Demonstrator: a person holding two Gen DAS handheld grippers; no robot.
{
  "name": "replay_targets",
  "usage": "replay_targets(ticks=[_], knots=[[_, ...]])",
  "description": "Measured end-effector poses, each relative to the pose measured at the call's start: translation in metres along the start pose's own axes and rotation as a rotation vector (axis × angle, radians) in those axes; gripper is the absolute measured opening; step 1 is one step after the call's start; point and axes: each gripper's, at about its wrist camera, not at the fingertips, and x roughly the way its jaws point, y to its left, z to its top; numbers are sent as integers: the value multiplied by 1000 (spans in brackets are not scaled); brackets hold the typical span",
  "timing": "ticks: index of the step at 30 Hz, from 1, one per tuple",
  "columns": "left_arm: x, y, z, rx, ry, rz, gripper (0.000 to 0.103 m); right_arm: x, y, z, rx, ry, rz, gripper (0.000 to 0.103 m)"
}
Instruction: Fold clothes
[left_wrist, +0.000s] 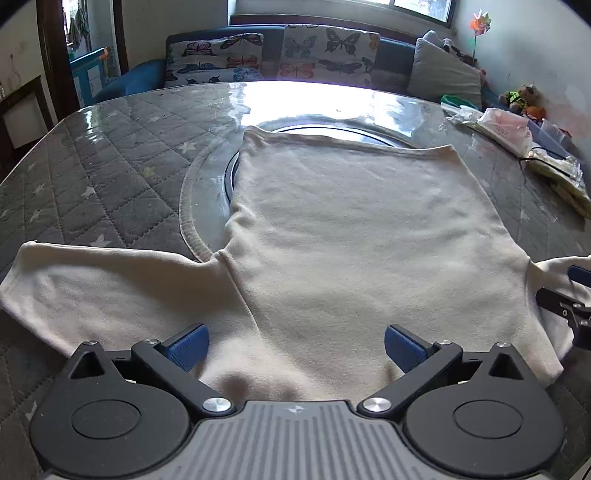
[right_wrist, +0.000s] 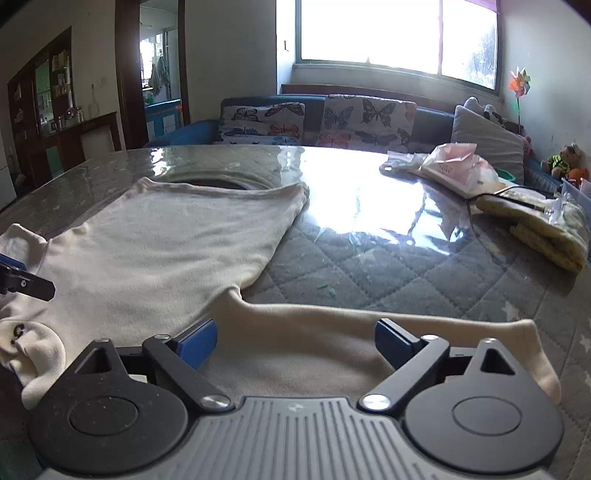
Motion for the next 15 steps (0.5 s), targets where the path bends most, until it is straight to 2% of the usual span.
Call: replay_targets(ticks=[3,15], knots=[[3,-4,0,16,7,32,103,4,2,-1,-10,13,1,103],[7,-11,1,-8,16,75,103,5,1,-2,-6,21,8,103]])
